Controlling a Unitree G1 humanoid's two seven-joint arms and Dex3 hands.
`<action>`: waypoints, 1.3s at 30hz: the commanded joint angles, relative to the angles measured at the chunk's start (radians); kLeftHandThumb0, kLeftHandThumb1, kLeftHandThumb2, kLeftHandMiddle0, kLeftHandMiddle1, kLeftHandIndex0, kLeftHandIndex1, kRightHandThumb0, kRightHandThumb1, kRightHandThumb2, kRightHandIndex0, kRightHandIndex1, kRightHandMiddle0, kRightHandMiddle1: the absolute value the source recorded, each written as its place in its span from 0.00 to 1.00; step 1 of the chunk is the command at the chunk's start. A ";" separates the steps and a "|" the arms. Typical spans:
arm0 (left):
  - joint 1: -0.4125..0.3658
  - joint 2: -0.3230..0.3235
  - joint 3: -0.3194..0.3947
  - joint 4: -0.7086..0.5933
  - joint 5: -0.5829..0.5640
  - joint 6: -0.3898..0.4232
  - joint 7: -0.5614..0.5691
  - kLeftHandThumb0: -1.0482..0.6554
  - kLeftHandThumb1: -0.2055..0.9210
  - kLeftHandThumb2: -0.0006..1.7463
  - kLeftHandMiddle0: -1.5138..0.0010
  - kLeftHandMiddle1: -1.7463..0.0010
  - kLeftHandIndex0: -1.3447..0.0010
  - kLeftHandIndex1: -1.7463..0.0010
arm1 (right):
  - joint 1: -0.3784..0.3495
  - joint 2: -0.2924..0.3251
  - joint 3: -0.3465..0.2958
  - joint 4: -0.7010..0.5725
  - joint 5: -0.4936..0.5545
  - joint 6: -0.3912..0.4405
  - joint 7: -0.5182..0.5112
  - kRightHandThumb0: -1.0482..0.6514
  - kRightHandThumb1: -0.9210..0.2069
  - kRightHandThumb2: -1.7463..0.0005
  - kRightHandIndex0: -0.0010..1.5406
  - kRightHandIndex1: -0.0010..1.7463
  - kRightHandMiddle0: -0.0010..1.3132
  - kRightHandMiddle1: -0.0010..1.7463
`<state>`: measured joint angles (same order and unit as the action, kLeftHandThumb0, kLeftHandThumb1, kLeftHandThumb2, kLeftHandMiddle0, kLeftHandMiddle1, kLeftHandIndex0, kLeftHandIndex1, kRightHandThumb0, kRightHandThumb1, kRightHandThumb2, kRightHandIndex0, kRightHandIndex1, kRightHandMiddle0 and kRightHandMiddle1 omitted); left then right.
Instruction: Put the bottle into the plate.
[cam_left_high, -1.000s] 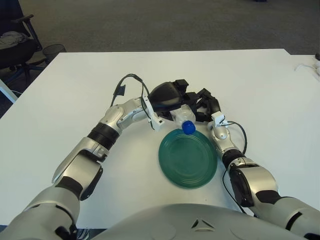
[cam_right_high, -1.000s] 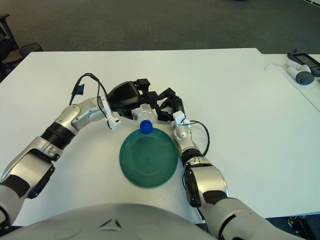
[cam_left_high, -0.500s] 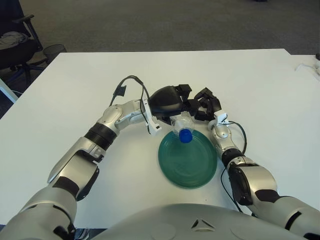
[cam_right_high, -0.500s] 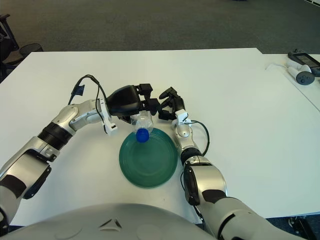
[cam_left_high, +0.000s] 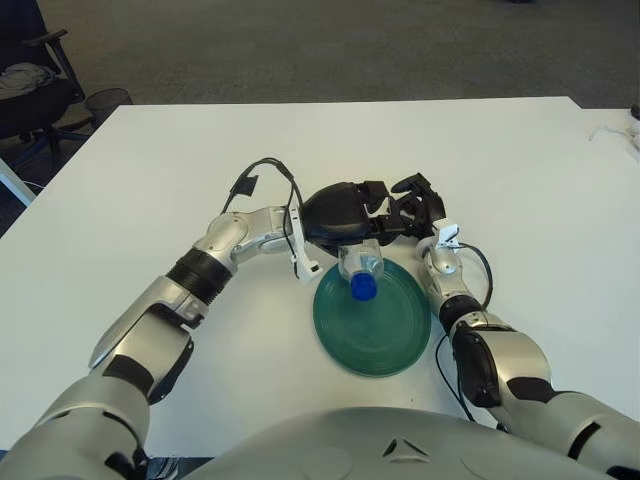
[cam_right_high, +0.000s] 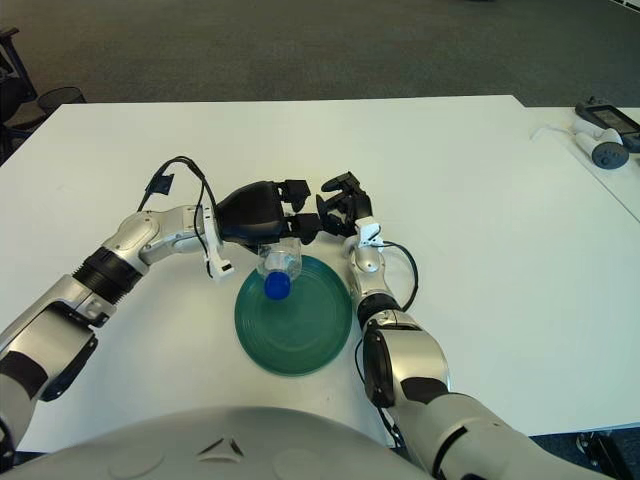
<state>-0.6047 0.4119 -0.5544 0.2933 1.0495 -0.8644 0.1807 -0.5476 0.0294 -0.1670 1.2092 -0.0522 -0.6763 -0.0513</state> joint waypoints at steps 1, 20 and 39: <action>0.017 0.040 -0.018 -0.018 0.045 -0.005 0.046 0.28 0.26 0.91 0.17 0.00 0.41 0.00 | 0.148 0.016 -0.024 0.129 0.026 0.226 -0.013 0.61 0.30 0.53 0.37 0.88 0.33 0.82; 0.061 0.064 -0.066 -0.097 0.151 0.065 0.132 0.32 0.42 0.79 0.26 0.00 0.51 0.00 | 0.153 0.023 -0.037 0.126 0.037 0.211 0.014 0.61 0.31 0.52 0.35 0.90 0.35 0.82; 0.058 0.106 -0.130 -0.144 0.195 0.052 0.041 0.33 0.43 0.78 0.20 0.00 0.52 0.00 | 0.163 0.003 -0.034 0.146 0.005 0.231 0.000 0.61 0.40 0.43 0.42 0.86 0.33 0.87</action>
<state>-0.5547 0.5014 -0.6564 0.1608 1.2313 -0.8117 0.2458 -0.5500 0.0249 -0.1891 1.2092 -0.0525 -0.6684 -0.0343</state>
